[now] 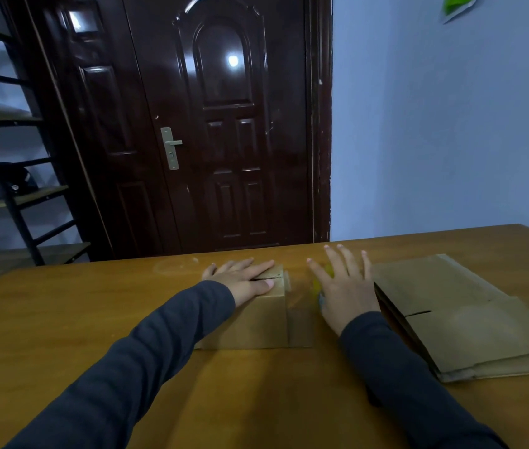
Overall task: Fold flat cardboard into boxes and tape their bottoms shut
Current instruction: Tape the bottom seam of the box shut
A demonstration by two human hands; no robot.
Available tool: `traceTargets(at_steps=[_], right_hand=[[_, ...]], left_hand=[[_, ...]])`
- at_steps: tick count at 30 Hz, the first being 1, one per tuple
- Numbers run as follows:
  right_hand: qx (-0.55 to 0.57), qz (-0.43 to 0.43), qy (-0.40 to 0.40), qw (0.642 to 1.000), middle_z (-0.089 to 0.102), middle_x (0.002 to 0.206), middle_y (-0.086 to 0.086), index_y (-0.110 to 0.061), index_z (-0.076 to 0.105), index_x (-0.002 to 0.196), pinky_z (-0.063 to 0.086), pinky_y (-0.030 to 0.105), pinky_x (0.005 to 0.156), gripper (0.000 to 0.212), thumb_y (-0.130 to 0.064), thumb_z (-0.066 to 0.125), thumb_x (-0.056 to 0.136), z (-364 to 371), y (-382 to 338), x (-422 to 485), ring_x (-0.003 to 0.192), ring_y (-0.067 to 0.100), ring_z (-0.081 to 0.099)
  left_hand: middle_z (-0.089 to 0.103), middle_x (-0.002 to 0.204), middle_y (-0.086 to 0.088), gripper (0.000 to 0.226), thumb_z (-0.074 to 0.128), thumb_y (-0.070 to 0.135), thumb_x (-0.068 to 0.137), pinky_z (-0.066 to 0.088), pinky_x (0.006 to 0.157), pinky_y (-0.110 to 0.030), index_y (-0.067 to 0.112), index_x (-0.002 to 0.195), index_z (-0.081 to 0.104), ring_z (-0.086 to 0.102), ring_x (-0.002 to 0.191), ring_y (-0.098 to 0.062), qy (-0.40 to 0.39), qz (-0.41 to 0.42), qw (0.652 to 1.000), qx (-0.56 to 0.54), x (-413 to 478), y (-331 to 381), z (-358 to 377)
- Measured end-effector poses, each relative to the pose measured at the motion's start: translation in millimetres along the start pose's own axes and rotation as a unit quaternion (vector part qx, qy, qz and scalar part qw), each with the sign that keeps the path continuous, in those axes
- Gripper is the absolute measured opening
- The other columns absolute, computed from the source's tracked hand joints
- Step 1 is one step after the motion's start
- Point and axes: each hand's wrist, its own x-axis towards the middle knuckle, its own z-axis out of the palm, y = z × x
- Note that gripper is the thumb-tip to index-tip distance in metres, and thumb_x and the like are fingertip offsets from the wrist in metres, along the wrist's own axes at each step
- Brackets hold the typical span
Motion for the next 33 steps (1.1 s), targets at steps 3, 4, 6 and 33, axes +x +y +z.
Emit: traceTargets(at_steps=[3,4,6,33], right_hand=[[0.111,-0.017,0.085,0.99,0.048,0.143,0.004,-0.02,0.05,0.137,0.012,0.057,0.116,0.062,-0.025,0.043,0.075,-15.1,-3.0,-5.8,0.139,0.025,0.034],[0.147,-0.042,0.099,0.983,0.047,0.144,0.002,-0.018,0.048,0.138,0.01,0.055,0.117,0.065,-0.025,0.039,0.074,-20.0,-7.2,-8.6,0.14,0.022,0.033],[0.221,-0.096,0.086,0.967,0.039,0.15,-0.001,-0.015,0.041,0.143,0.005,0.047,0.12,0.069,-0.023,0.038,0.074,-26.8,-21.7,-15.3,0.144,0.015,0.025],[0.603,0.212,-0.082,0.765,0.063,0.116,-0.008,-0.024,0.059,0.125,0.044,0.021,0.091,0.041,-0.046,0.039,0.097,-23.4,-76.8,-44.7,0.11,0.007,0.055]], left_hand=[[0.004,0.16,0.01,0.051,0.021,0.065,0.092,-0.005,0.116,-0.049,0.06,0.141,0.008,0.001,0.147,-0.018,0.005,-0.001,1.0,0.03,-0.3,-0.2,4.0],[0.002,0.16,0.01,0.052,0.019,0.066,0.091,-0.004,0.116,-0.05,0.06,0.141,0.006,0.001,0.147,-0.018,0.007,-0.003,0.999,0.042,0.4,-0.4,5.5],[-0.001,0.16,0.009,0.053,0.016,0.067,0.091,-0.003,0.116,-0.05,0.06,0.141,0.003,0.0,0.148,-0.019,0.012,-0.004,0.998,0.06,1.9,-0.8,6.8],[0.0,0.161,0.006,0.054,0.012,0.067,0.09,-0.002,0.116,-0.051,0.058,0.142,0.003,0.001,0.148,-0.02,0.064,0.006,0.994,0.083,-6.5,1.5,13.5]])
